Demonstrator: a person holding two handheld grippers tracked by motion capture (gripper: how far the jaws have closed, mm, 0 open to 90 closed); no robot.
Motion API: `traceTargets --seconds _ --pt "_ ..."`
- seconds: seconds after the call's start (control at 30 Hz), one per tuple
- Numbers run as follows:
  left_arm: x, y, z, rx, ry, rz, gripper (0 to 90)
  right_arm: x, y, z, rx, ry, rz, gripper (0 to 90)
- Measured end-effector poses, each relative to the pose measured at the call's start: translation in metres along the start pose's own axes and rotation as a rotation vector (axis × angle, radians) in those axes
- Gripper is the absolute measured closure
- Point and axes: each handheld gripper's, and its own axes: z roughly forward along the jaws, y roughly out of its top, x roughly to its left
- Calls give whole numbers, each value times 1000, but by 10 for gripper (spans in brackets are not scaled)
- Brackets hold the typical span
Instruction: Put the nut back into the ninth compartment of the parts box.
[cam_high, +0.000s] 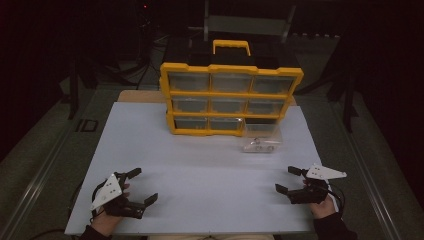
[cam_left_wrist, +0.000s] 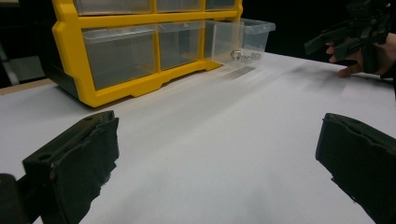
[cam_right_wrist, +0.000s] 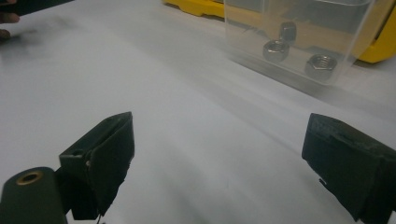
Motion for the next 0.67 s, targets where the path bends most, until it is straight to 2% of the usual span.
traceTargets --seconds 0.67 --pt "1 0 0 -1 -2 -1 0 0 0 0 3 -19 -21 96"
